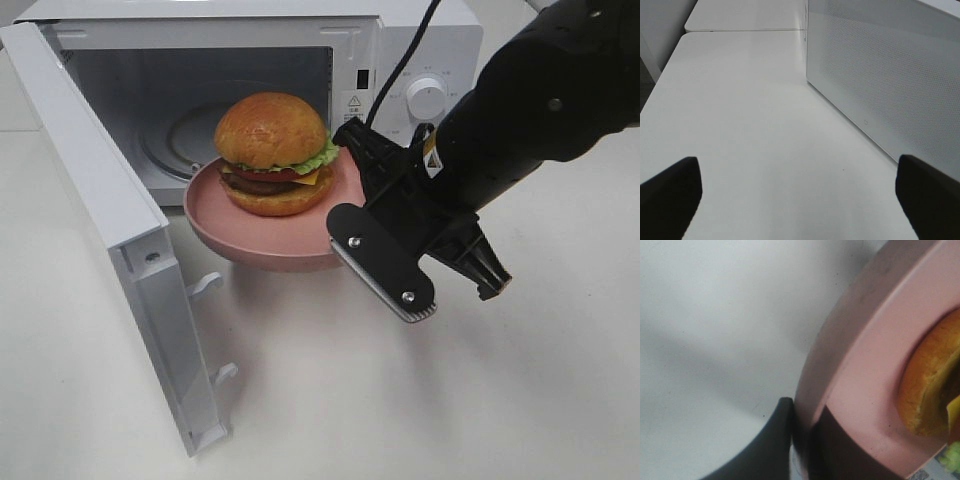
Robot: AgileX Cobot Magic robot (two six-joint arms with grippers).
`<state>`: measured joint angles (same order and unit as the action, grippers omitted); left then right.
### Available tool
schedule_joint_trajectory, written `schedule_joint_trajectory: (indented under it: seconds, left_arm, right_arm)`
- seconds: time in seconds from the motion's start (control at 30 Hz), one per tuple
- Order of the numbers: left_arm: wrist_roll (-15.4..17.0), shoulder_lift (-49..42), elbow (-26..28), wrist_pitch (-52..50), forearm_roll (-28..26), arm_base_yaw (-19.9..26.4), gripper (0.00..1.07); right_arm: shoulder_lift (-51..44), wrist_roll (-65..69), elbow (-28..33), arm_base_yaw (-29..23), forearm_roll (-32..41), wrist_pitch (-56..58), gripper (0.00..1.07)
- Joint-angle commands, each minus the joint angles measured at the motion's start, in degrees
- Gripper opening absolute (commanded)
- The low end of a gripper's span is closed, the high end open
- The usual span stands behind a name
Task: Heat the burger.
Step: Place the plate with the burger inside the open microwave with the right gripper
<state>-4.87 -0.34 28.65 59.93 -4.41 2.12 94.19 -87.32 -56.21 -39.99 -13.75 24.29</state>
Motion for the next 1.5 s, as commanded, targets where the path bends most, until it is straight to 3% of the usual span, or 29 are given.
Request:
schedule_joint_trajectory:
  seconds: [0.03, 0.77, 1.5]
  left_arm:
    - [0.3, -1.0, -0.2, -0.5, -0.5, 0.2, 0.98]
    - [0.3, -1.0, -0.2, -0.5, -0.5, 0.2, 0.98]
    - [0.3, -1.0, -0.2, -0.5, -0.5, 0.2, 0.98]
  right_arm:
    - [0.3, -0.1, -2.0, -1.4, 0.1, -3.0, 0.0]
    - [10.5, 2.8, -15.8, -1.4, 0.1, 1.7, 0.0]
    - [22.7, 18.6, -33.3, -1.5, -6.0, 8.3, 0.0]
